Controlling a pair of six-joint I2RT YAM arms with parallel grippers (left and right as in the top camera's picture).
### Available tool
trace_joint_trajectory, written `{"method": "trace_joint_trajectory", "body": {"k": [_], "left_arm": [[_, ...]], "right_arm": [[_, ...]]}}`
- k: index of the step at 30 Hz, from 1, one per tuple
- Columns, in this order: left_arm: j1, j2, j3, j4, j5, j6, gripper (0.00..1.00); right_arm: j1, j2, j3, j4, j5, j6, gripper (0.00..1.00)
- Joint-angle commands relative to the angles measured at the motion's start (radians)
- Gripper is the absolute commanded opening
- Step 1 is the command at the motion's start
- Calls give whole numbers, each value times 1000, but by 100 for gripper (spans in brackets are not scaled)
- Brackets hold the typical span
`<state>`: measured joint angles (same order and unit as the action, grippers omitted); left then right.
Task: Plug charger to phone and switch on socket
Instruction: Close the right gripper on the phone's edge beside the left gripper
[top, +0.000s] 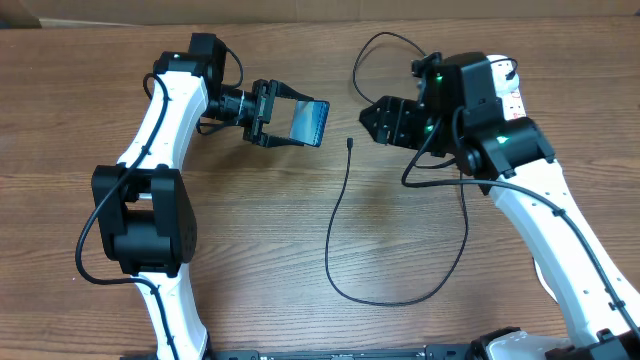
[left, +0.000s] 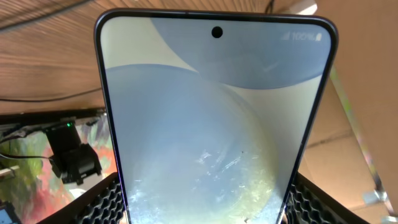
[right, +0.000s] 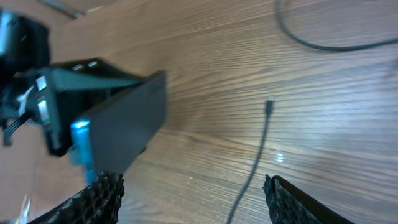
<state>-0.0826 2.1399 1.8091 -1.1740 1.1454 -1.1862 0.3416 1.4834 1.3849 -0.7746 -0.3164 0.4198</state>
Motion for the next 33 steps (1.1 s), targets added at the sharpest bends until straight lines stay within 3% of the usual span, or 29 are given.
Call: {"method": "trace_joint_trajectory", "body": {"k": [1,10,33], "left_arm": [[4,-1,33,0,-39,-34,4],[4,-1,33,0,-49,-41,4],[-38,-1,33,0,-166,-24,4]], "right_arm": [[72,4,30,31,-1,-27,74],[170,76,30,94,92,33,74],[216,214,30,225,92,67,65]]}}
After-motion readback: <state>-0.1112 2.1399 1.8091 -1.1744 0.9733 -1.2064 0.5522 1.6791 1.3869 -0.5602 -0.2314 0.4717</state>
